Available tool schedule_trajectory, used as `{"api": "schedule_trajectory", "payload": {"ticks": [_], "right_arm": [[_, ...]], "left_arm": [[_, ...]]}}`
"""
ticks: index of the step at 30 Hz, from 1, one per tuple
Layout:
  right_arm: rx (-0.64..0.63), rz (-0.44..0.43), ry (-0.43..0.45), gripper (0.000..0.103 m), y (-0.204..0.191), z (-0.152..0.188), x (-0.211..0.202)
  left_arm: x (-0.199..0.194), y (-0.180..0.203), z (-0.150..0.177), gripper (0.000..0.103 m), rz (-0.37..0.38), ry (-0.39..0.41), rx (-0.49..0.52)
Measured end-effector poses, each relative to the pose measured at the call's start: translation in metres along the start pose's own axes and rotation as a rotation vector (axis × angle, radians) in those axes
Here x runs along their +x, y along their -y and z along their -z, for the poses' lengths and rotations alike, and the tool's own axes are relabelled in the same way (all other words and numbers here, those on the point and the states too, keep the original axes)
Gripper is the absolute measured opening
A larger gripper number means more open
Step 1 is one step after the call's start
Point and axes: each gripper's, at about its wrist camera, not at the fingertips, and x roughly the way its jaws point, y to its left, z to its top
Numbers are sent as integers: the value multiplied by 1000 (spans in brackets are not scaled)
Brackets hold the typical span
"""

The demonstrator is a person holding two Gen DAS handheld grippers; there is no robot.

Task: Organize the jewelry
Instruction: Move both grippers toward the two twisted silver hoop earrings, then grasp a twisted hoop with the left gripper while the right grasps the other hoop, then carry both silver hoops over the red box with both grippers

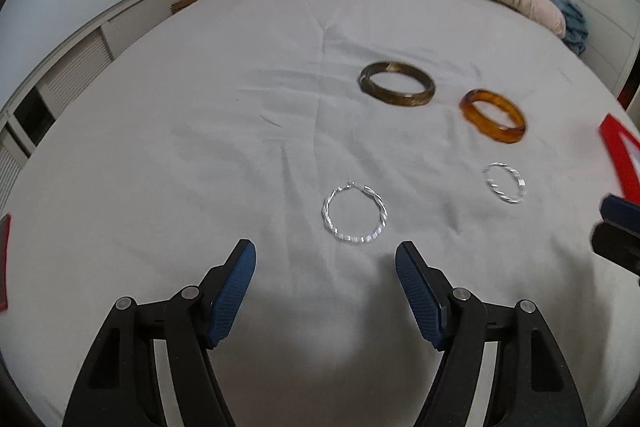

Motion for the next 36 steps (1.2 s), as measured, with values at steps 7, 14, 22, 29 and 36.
{"api": "schedule_trajectory", "payload": {"ticks": [7,14,22,29,36], "right_arm": [[-34,-14,-34,43,6,-17,60],[-93,11,-33,42,3,-17,81],[-109,-6,-10,38,5,-16,75],[-59,-15,50,38,13,-19,36],[0,42,121,38,50,-19,-23]], "left_arm": [[18,3,-6,70,-14,17,41],[21,14,-7,43,9,42,97],[18,12,-10,39,33,53,77],[1,24,-17,38,44,75,67],[-27,66,-37,38,95,113,104]]}}
